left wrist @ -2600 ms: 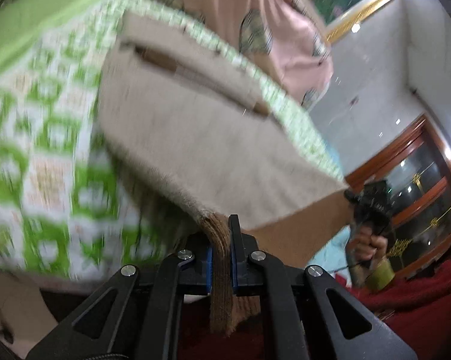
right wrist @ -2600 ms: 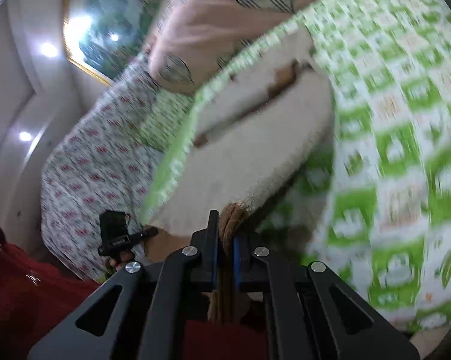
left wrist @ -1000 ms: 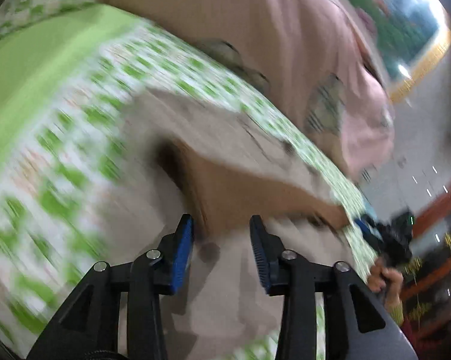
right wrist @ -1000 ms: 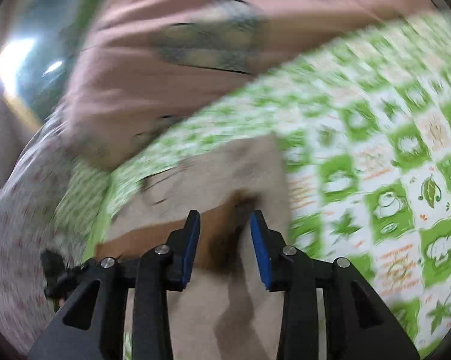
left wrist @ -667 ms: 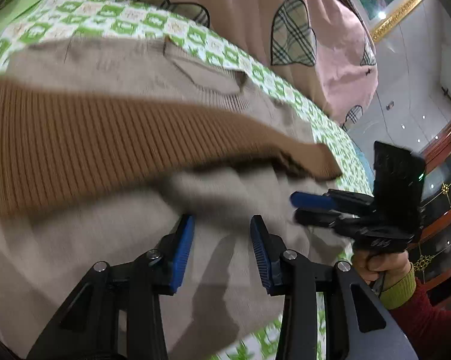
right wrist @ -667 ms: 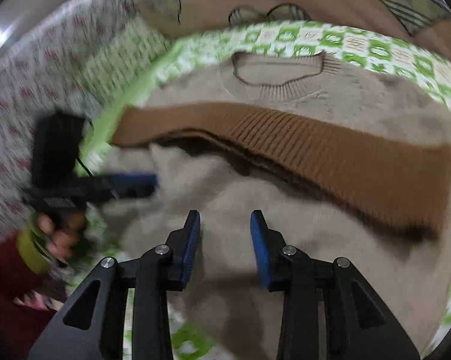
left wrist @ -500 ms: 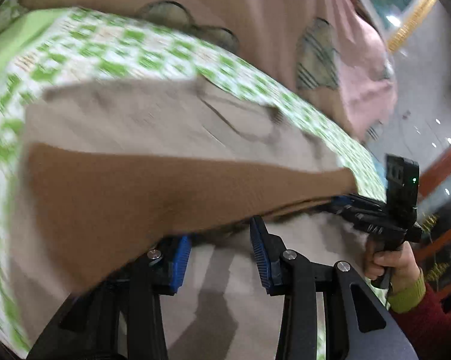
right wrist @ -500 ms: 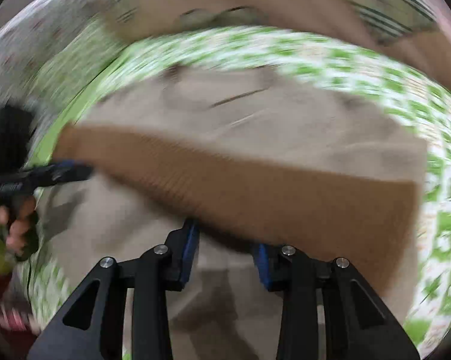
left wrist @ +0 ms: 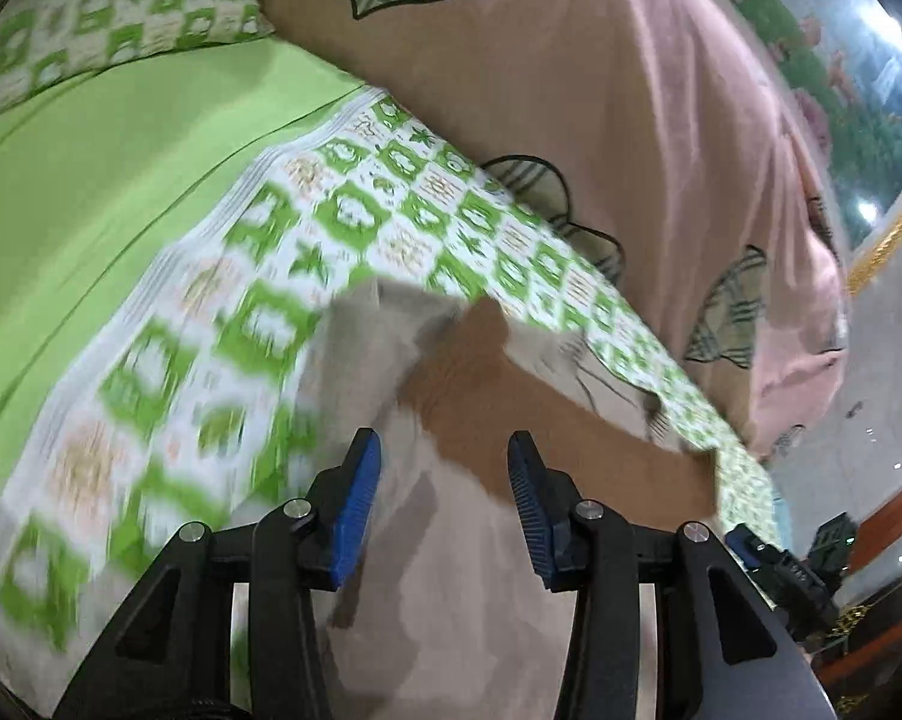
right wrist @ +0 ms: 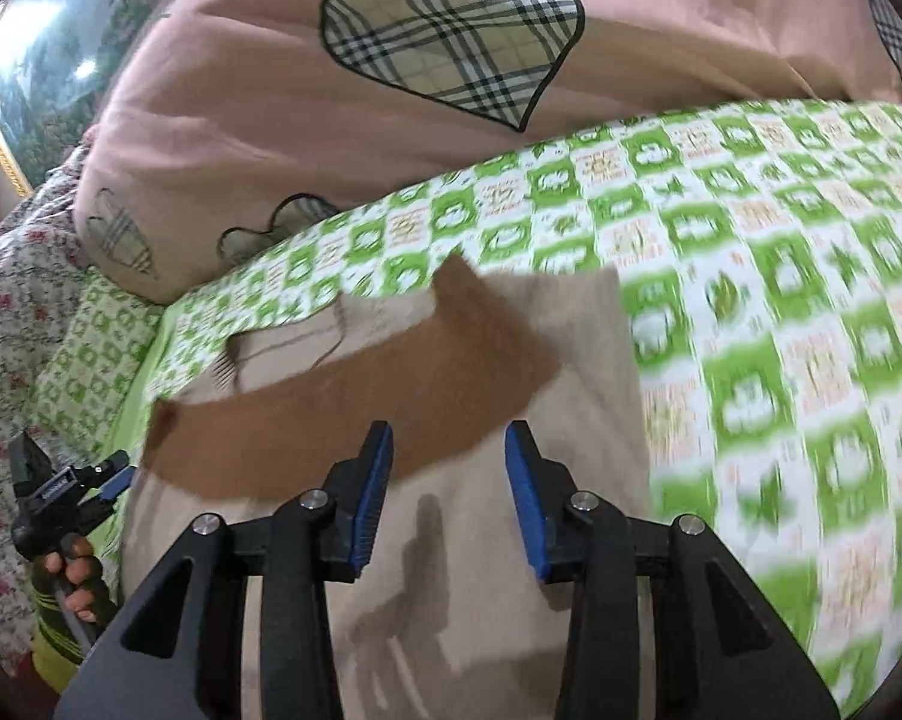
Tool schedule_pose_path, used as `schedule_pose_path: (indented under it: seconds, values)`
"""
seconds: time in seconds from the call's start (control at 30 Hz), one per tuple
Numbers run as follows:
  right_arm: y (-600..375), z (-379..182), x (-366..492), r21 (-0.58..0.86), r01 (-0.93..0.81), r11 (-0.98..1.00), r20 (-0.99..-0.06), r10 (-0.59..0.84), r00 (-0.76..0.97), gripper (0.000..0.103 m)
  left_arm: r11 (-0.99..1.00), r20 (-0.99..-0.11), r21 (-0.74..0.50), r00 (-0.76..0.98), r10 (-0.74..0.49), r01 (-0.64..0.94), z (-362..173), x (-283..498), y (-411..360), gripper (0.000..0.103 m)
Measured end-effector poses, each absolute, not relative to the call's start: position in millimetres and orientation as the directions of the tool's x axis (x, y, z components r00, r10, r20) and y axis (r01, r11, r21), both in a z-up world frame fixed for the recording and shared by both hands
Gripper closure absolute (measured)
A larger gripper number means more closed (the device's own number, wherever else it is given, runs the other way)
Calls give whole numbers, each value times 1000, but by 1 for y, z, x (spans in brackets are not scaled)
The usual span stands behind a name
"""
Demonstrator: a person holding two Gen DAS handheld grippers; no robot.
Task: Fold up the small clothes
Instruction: 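Move both open grippers over the folded sweater edge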
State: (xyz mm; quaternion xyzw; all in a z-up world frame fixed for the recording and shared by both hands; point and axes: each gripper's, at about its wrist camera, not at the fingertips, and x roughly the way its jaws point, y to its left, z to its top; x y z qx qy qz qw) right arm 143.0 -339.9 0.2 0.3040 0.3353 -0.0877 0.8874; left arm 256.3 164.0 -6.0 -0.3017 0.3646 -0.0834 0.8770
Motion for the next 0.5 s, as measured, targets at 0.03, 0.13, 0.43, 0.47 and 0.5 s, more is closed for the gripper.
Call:
schedule_pose_path:
  seconds: [0.03, 0.13, 0.43, 0.47, 0.5]
  values:
    - [-332, 1, 134, 491, 353, 796, -644, 60, 762, 59, 799, -581, -598, 722, -376, -65, -5, 242, 160, 58]
    - [-307, 2, 109, 525, 325, 787, -627, 99, 773, 54, 788, -558, -615, 723, -407, -30, -2, 199, 147, 58]
    - [-245, -12, 46, 584, 288, 759, -618, 185, 764, 53, 734, -548, -679, 654, -522, 16, -20, 101, 101, 54]
    - [-241, -12, 41, 585, 285, 759, -616, 187, 765, 53, 731, -549, -683, 647, -529, 18, -22, 96, 99, 53]
    - [-236, -11, 36, 587, 278, 760, -613, 193, 767, 53, 731, -554, -682, 640, -532, 18, -24, 91, 96, 52]
